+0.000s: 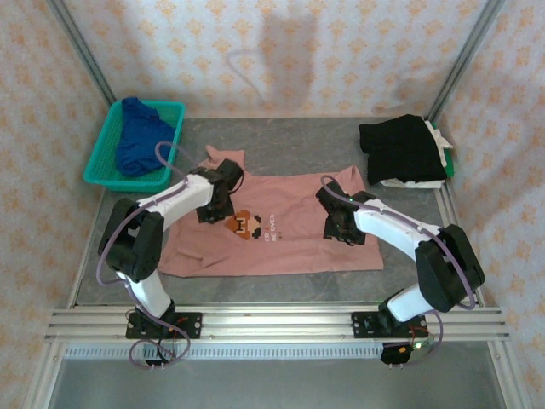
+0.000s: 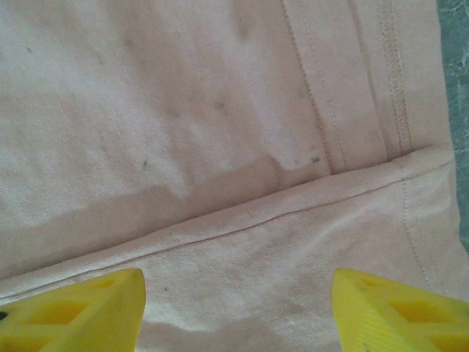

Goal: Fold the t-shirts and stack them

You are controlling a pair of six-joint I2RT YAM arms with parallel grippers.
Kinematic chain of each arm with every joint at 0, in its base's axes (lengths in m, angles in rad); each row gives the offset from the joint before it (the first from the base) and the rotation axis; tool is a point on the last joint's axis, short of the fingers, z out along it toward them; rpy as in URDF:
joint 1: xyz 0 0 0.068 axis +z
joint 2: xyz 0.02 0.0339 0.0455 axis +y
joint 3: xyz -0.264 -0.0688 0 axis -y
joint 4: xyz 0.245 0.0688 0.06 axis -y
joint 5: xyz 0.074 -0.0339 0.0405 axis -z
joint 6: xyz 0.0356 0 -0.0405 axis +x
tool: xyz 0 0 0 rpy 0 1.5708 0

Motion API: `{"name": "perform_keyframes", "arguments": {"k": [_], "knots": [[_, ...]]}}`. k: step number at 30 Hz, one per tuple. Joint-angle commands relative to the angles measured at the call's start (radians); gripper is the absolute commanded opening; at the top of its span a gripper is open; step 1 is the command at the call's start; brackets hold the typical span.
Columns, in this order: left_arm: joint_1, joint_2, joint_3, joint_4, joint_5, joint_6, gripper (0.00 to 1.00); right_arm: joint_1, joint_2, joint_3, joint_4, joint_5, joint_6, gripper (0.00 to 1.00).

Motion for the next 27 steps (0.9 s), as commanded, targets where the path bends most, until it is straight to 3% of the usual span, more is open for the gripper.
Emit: {"name": "perform_keyframes", "arguments": {"k": [1,5,6,8,9,11,16,20,24,27], "knots": [[-0.067,0.072,0.175,-0.077,-0.138,0.145,0.00,-0.006,0.009,0.030,-0.036,0.048,-0.014,0.68],[-0.109,0.215,0.307,-0.105,-0.159,0.224,0.00,-0.006,0.013,0.028,-0.036,0.048,-0.007,0.67],[-0.113,0.239,0.320,-0.114,-0.165,0.220,0.09,-0.006,0.011,0.026,-0.037,0.049,-0.006,0.67],[-0.112,0.267,0.325,-0.122,-0.170,0.210,0.40,-0.006,0.005,0.024,-0.043,0.054,-0.003,0.67],[-0.111,0.268,0.321,-0.122,-0.171,0.202,0.48,-0.006,-0.001,0.022,-0.044,0.058,-0.002,0.67],[-0.110,0.243,0.298,-0.108,-0.153,0.189,0.54,-0.006,-0.016,0.020,-0.044,0.068,-0.006,0.67],[-0.078,0.066,0.193,-0.102,-0.149,0.118,0.64,-0.006,-0.020,0.012,-0.002,0.047,-0.019,0.67],[-0.022,-0.130,-0.011,-0.099,-0.166,0.012,0.74,-0.006,0.022,-0.002,0.046,-0.011,-0.015,0.66],[0.033,-0.275,-0.282,0.013,-0.052,-0.069,0.73,-0.006,0.057,-0.019,0.072,-0.043,0.004,0.65],[0.065,-0.301,-0.438,0.092,0.021,-0.121,0.61,-0.006,0.071,-0.047,0.087,-0.051,0.033,0.64]]}}
